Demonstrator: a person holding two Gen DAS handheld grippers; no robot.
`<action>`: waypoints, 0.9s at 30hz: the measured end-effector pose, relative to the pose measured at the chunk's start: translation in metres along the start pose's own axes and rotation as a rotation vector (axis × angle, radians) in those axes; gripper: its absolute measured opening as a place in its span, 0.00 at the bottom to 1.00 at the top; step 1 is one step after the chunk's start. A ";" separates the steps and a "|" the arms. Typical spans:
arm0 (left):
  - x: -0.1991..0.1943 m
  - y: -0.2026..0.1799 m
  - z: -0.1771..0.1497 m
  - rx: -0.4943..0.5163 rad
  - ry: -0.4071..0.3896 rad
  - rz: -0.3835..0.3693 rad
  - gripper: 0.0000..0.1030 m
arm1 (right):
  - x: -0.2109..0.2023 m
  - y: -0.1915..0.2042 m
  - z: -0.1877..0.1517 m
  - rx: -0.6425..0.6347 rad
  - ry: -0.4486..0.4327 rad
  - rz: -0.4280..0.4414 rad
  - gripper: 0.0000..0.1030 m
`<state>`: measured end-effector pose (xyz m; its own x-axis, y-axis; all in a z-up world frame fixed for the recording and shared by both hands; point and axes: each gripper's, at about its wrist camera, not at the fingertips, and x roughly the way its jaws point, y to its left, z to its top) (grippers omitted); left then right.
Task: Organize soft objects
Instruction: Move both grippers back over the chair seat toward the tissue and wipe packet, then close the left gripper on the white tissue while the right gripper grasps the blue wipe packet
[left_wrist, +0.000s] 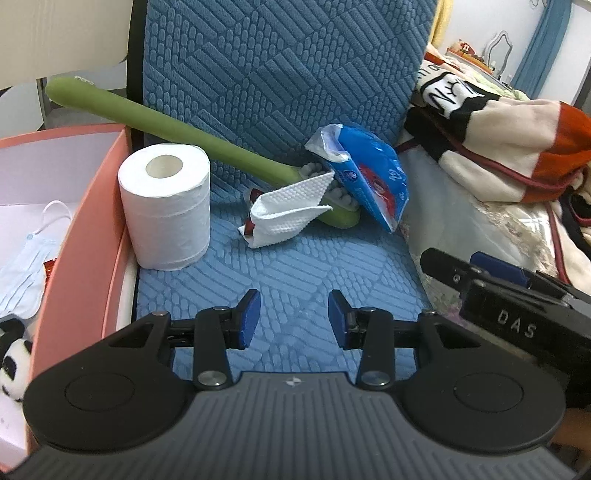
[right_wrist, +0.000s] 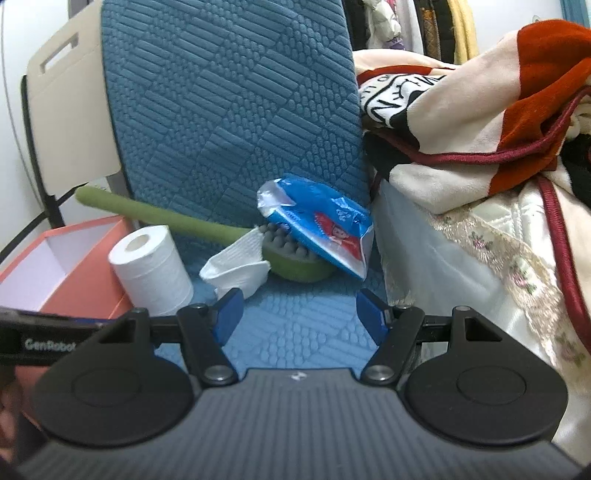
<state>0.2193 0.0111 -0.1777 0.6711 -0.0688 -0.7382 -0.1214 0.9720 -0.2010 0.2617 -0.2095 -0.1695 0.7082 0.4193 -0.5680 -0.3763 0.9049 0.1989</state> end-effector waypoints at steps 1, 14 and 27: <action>0.003 0.000 0.001 -0.002 0.000 0.001 0.47 | 0.005 -0.001 0.002 0.003 0.003 -0.002 0.68; 0.054 0.013 0.020 -0.023 0.011 0.013 0.50 | 0.050 -0.013 0.017 -0.017 -0.011 -0.049 0.68; 0.095 0.020 0.042 -0.029 -0.012 0.018 0.59 | 0.082 -0.011 0.039 -0.105 -0.009 -0.047 0.87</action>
<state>0.3109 0.0338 -0.2250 0.6776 -0.0483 -0.7338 -0.1543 0.9663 -0.2061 0.3474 -0.1824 -0.1871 0.7314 0.3779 -0.5677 -0.4027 0.9111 0.0877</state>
